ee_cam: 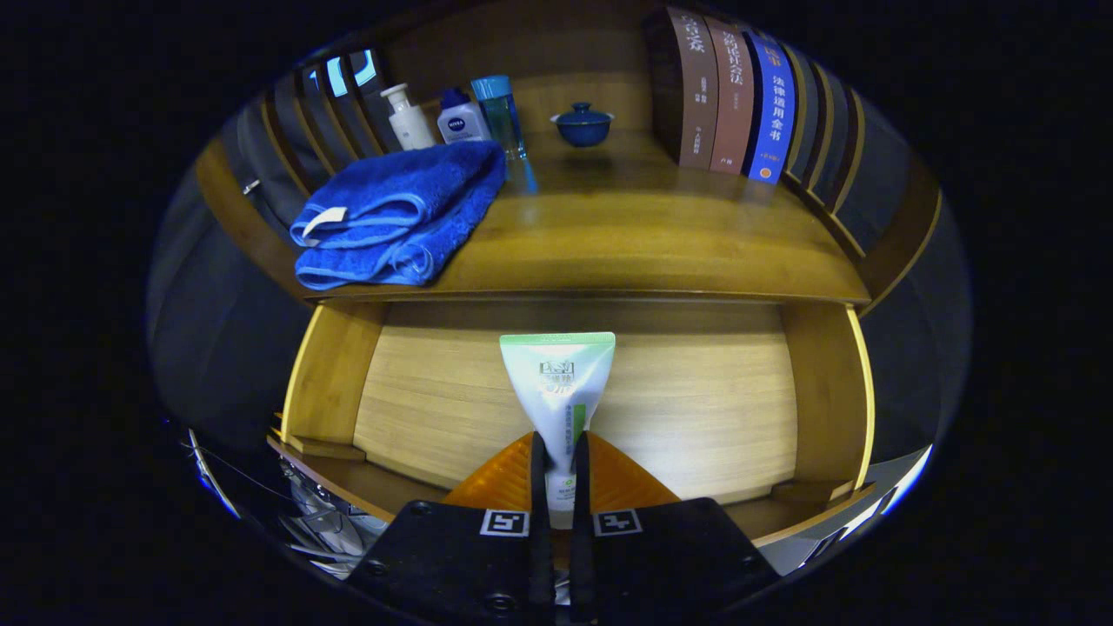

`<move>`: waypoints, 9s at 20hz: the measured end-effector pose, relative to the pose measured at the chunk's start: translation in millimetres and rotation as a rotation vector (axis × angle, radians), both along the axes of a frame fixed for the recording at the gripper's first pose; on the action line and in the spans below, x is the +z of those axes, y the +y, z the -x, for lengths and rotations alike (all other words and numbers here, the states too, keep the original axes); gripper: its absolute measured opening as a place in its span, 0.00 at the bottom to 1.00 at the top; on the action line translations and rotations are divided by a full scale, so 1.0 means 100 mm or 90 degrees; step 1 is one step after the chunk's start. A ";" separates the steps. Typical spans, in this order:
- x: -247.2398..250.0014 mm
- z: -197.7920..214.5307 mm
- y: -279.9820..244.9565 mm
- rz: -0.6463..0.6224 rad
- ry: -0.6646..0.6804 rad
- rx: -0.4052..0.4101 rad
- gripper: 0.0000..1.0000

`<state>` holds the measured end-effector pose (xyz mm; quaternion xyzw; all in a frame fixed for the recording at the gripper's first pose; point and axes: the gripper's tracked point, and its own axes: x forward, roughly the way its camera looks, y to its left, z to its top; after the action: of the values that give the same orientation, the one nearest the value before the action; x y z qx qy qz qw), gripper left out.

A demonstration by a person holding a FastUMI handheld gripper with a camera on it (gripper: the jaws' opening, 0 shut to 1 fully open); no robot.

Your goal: Pull open the drawer, take out the items inside it, and place them on the countertop above the cabinet.

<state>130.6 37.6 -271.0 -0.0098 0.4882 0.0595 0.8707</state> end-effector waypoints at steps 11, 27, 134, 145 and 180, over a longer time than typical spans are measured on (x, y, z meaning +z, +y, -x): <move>0.94 -0.66 0.05 -0.014 -0.059 -0.001 0.12; 0.63 -1.87 0.07 -0.009 0.002 -0.023 0.12; -0.43 -0.75 0.09 0.039 -0.492 -0.040 1.00; 0.56 -0.64 -0.42 0.017 -0.529 -0.072 1.00; 1.85 1.46 0.16 0.019 -0.576 -0.033 0.99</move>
<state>-15.8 53.2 -85.8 -0.0353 0.0598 0.0200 0.9974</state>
